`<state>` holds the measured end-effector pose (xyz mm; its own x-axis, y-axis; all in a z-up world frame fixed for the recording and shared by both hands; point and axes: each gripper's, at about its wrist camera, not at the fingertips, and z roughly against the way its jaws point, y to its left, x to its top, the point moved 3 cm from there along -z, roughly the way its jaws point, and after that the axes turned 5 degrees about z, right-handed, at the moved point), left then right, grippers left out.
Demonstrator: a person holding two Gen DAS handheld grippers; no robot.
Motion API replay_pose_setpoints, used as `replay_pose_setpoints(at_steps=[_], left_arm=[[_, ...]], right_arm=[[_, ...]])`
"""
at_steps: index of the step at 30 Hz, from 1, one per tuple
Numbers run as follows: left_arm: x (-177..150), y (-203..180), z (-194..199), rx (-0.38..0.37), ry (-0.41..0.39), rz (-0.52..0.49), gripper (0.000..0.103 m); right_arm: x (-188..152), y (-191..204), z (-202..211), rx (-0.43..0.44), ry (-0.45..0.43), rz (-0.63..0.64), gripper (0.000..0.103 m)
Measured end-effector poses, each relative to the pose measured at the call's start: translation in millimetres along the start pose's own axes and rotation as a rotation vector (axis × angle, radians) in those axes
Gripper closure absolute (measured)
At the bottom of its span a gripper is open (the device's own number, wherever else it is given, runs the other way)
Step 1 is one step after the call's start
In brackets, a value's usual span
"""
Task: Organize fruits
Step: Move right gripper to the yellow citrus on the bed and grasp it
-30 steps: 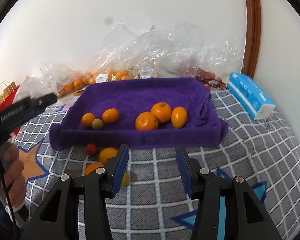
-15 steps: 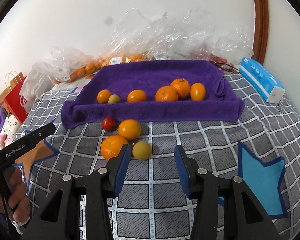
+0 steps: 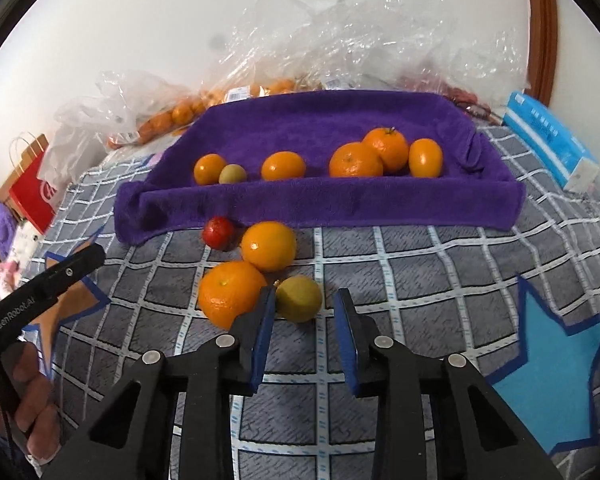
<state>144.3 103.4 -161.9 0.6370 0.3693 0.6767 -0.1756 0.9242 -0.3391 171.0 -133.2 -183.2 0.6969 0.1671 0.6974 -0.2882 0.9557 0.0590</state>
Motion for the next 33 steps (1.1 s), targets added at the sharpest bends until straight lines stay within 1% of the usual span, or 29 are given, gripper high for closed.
replay_pose_setpoints(at_steps=[3,7,8,9,10,15,17,20,21,24,28,31,33], left_arm=[[-0.4,-2.2,-0.9,-0.002,0.002,-0.012,0.047],[-0.6,-2.8,-2.3,-0.005,0.010,-0.016,0.047],[-0.6,-2.5,-2.5,-0.006,0.011,-0.015,0.047],[-0.6,-2.1,-2.6,-0.007,0.011,-0.013,0.047],[-0.5,-1.7,-2.6,-0.008,0.011,-0.011,0.047],[-0.9,-1.7,-3.9,-0.008,0.014,-0.010,0.047],[-1.2,-2.1,-5.4,-0.008,0.020,-0.012,0.047],[-2.6,-3.7,-7.9,-0.022,0.037,-0.018,0.047],[-3.2,-4.6,-8.7,-0.021,0.041,-0.022,0.047],[-4.6,-5.5,-8.6,-0.029,0.046,-0.026,0.047],[-4.4,-2.4,-8.9,-0.040,0.051,-0.009,0.047],[-4.4,-2.4,-8.1,-0.044,0.047,-0.007,0.047],[-4.8,-1.6,-9.5,-0.049,0.057,-0.001,0.048]], right_arm=[[3.2,1.3,-3.4,-0.006,-0.002,0.018,0.072],[5.1,2.7,-8.6,0.017,0.003,0.035,0.072],[4.8,2.0,-8.5,0.024,0.002,0.034,0.073],[5.1,1.8,-8.9,0.039,0.002,0.033,0.076],[5.2,0.6,-8.0,0.041,0.002,0.028,0.076],[3.6,-20.4,6.3,-0.020,-0.028,-0.002,0.076],[0.6,-29.8,3.9,-0.020,0.001,-0.017,0.076],[-3.0,-36.2,-4.4,0.034,0.042,-0.052,0.074],[-3.5,-35.1,-6.3,0.021,0.042,-0.051,0.074],[-3.7,-27.3,-9.4,-0.053,0.028,-0.008,0.074],[-0.3,-26.7,-0.8,-0.068,-0.033,0.003,0.074],[0.1,-34.3,10.7,-0.124,-0.085,0.034,0.074],[2.1,-40.3,13.8,-0.140,-0.103,0.038,0.074]])
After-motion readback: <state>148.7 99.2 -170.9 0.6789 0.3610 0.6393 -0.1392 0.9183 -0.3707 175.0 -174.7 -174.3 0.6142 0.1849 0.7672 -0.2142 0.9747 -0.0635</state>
